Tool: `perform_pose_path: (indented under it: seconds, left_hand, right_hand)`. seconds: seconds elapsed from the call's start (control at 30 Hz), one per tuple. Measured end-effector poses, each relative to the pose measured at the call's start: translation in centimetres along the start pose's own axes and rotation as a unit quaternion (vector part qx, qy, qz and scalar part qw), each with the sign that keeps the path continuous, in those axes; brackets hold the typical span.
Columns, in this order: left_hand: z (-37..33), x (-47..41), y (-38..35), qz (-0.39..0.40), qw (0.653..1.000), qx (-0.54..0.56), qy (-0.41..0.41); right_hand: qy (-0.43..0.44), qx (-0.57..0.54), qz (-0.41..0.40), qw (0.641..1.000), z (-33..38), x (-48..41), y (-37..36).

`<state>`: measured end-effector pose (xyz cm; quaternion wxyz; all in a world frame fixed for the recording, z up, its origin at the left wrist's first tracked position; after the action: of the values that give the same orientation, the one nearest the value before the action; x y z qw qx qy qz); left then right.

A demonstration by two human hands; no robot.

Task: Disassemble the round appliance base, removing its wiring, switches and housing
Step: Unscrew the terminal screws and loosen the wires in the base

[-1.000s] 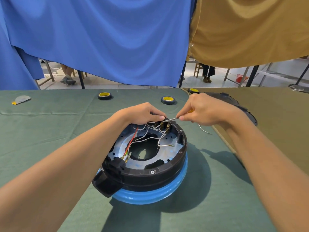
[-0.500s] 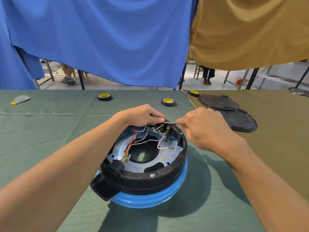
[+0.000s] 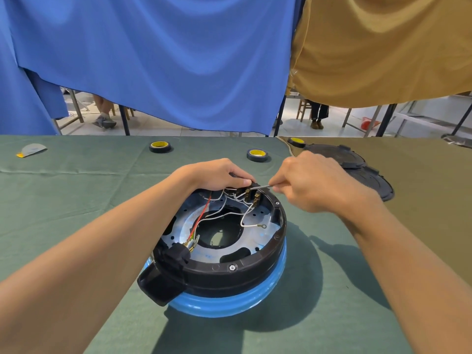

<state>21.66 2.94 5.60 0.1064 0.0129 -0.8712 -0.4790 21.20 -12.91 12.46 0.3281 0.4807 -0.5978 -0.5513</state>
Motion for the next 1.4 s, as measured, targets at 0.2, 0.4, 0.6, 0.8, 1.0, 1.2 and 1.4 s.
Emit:
perform_pose_path:
  seconds: [0.2,0.4,0.6,0.8,1.0,1.2,1.4]
  left_hand:
    - [0.0,-0.1,0.2,-0.01,1.0,-0.009,0.013]
    - [-0.2,0.2,0.2,0.003,1.0,-0.01,0.012]
    - [-0.2,0.3,0.2,-0.002,1.0,-0.005,0.014]
    - [-0.1,0.3,0.2,-0.01,1.0,0.003,0.019]
    - [-0.2,0.3,0.3,-0.006,1.0,-0.002,0.023]
    - [-0.3,0.4,0.2,0.002,1.0,-0.003,0.02]
    - [-0.3,0.5,0.2,-0.007,0.999,-0.007,0.032]
  right_hand:
    - [0.053,-0.134,0.09,0.985,-2.5,-3.0,0.4]
    - [0.041,-0.32,0.081,0.943,-4.6,-2.9,-0.9]
    - [0.032,-0.208,0.019,0.977,-3.4,-1.8,-1.2]
    - [0.039,-0.051,0.031,0.997,-0.9,-1.6,0.1]
    - [0.069,-0.181,0.089,0.977,-2.6,-2.9,0.2]
    - [0.063,-0.246,0.074,0.964,-3.9,-2.9,-0.6]
    - [0.073,-0.075,0.058,0.993,-1.6,-2.6,0.6]
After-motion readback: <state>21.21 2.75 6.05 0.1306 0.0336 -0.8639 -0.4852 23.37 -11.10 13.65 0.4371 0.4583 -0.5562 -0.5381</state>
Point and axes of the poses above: each hand's wrist, its own x-axis away from the middle knuckle, its own y-axis out of the back of the hand, z = x × y, the point moved 7 cm from there along -x, towards the middle knuckle, and after that the axes turned 14 degrees about y, right-handed, at the moved point
